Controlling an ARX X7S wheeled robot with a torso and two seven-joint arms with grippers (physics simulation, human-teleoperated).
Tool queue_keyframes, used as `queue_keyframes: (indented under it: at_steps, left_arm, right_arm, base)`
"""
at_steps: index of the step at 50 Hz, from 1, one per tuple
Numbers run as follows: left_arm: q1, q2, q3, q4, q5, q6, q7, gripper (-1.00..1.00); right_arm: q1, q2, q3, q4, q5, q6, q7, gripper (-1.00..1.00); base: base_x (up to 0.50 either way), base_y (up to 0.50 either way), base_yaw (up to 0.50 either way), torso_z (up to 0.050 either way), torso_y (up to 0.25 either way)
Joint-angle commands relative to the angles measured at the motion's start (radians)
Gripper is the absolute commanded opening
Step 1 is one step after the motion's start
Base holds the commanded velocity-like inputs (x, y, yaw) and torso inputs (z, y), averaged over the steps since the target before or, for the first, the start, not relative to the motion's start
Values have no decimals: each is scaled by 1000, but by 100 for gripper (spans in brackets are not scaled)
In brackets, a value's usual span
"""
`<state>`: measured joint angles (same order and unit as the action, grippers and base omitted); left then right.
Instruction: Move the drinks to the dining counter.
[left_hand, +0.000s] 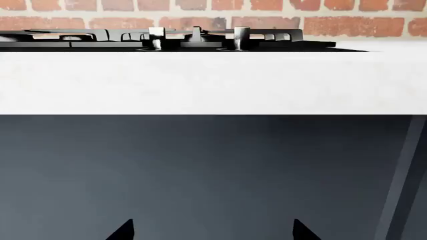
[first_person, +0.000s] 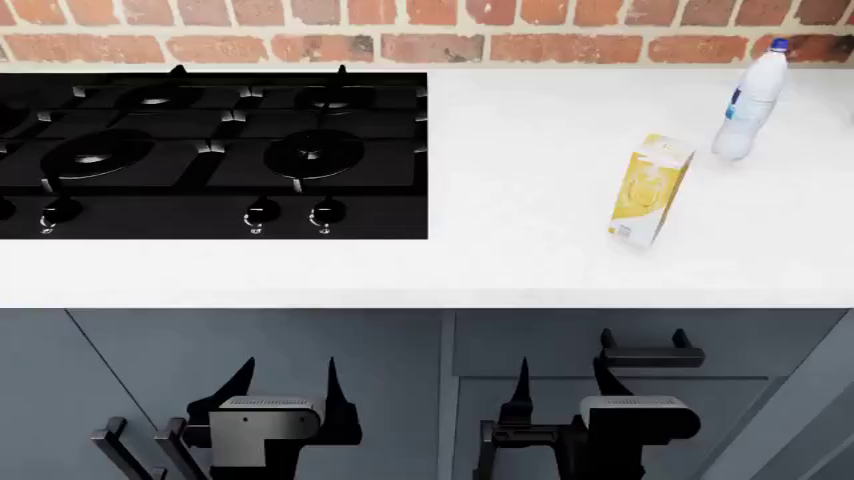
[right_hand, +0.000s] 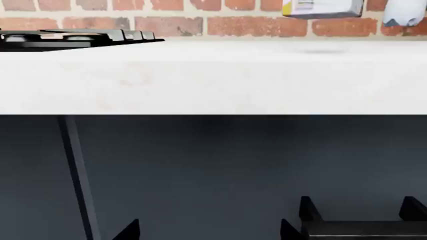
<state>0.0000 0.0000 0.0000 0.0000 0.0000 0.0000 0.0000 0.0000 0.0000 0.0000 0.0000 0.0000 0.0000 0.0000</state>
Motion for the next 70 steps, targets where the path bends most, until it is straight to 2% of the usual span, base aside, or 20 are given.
queue_keyframes:
  at_steps: [1,14,18,22,25,29,33,34,36,37,39,41,43,45,49,51,54,55,58,70]
  left_arm:
    - [-4,-17,24,-6,3,3,-25,100]
    - [-6,-54,71,-21,0,20,-73,100]
    - [25,-69,64,46,-2,15,-92,100]
    - [76,-88,62,313,-42,-101,-78,100]
    - [97,-103,63,517,-30,-218,-95,100]
    - [4,-130,87,761,-2,-467,-97,100]
    - [9,-141,79,895,25,-555,-122,100]
    - [-27,-135,65,926,9,-619,-120,100]
    - [-126,-138,63,972,-6,-736,-106,100]
    - [-276,-147,94,993,23,-886,-116,100]
    - [-472,-148,113,1033,5,-1128,-87,100]
    - [-627,-145,126,1011,8,-1242,-87,100]
    - [-694,-142,125,944,10,-1241,-89,100]
    - [-798,-141,104,817,-13,-1237,-56,100]
    - [-933,-188,139,699,-14,-1208,-26,100]
    - [-970,-181,111,666,-22,-1167,-21,100]
    - [-1046,-207,103,609,-66,-1258,47,100]
    - [-1049,-200,73,612,-69,-1206,46,100]
    - [-1087,-254,166,606,-35,-1267,29,100]
    - [-1045,-254,163,608,-35,-1217,18,100]
  right_arm:
    - [9,15,-27,8,-2,14,28,100]
    - [0,59,-88,-3,28,-6,39,100]
    - [-38,68,-82,-107,12,-17,77,100]
    - [-135,102,-76,-404,-35,162,102,100]
    - [-157,109,9,-681,30,361,117,100]
    - [12,147,96,-955,127,762,112,100]
    - [83,170,124,-1047,140,914,183,100]
    - [104,226,118,-1047,212,911,282,100]
    - [175,477,74,-1047,512,857,582,100]
    - [287,574,54,-1047,662,894,732,100]
    - [411,613,86,-1030,904,876,793,100]
    - [564,638,67,-973,993,930,778,100]
    - [668,647,6,-914,978,988,777,100]
    - [814,612,54,-766,1150,1017,759,100]
    - [1087,656,-92,-658,1113,1156,729,100]
    - [1157,615,-60,-587,1190,1193,765,100]
    - [1259,615,-172,-529,1113,1224,722,100]
    - [1274,620,-198,-530,1097,1210,677,100]
    - [1310,606,-223,-507,1124,1264,690,100]
    - [1280,606,-237,-504,1113,1220,647,100]
  base:
    - [0,0,0,0,0]
    - [-6,-66,0,0,0]
    - [-53,-284,0,0,0]
    - [0,0,0,0,0]
    - [0,0,0,0,0]
    - [0,0,0,0,0]
    - [0,0,0,0,0]
    - [0,0,0,0,0]
    - [0,0,0,0,0]
    - [0,0,0,0,0]
    - [0,0,0,0,0]
    - [0,0,0,0,0]
    - [0,0,0,0,0]
    - [0,0,0,0,0]
    - [0,0,0,0,0]
    - [0,0,0,0,0]
    - [0,0,0,0,0]
    - [0,0,0,0,0]
    - [0,0,0,0,0]
    - [0,-312,0,0,0]
